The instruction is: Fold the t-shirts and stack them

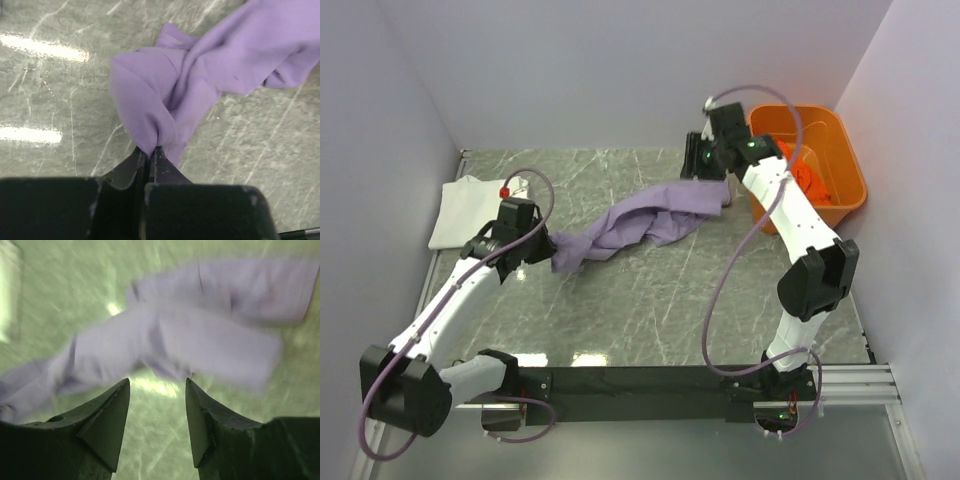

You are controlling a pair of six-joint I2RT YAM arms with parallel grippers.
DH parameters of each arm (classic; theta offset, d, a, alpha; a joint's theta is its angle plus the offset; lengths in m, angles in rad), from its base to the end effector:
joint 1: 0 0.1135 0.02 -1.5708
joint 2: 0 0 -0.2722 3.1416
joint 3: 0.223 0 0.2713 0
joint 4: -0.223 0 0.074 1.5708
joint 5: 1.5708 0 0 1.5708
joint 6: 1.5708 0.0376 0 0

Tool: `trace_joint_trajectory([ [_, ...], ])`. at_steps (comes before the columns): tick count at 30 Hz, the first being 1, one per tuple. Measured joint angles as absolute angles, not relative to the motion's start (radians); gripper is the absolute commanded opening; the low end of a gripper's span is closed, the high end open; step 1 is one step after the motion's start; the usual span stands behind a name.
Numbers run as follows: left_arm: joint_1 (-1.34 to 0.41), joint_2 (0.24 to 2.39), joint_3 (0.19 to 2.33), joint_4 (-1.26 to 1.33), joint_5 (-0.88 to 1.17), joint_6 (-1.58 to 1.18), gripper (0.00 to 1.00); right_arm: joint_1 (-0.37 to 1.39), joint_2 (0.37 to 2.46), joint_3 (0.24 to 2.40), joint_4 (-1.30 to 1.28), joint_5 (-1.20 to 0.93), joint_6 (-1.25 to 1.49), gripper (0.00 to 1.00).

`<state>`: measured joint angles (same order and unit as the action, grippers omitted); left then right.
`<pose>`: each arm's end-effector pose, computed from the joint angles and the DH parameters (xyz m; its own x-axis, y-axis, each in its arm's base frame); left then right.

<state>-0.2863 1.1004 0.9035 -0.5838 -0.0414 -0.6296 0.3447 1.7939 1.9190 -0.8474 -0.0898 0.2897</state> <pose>0.2375 -0.0683 0.2847 -0.6952 -0.4086 -0.5914 -0.1923 0.8984 -0.3948 0.3931 0.1447 0.3978 -0.7105 0.0472 -0.7021 -0.2055 0.9404 0.2711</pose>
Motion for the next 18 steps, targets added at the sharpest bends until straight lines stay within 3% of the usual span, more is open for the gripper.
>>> trace_joint_trajectory([
  [10,-0.251,1.201,0.877,-0.512,-0.030,-0.578,0.01,0.270,1.768,1.335,-0.656,-0.093,0.369,0.56],
  [18,-0.211,1.201,0.812,-0.465,-0.036,-0.561,0.01,0.213,1.736,1.200,-0.381,-0.063,0.562,0.56],
])
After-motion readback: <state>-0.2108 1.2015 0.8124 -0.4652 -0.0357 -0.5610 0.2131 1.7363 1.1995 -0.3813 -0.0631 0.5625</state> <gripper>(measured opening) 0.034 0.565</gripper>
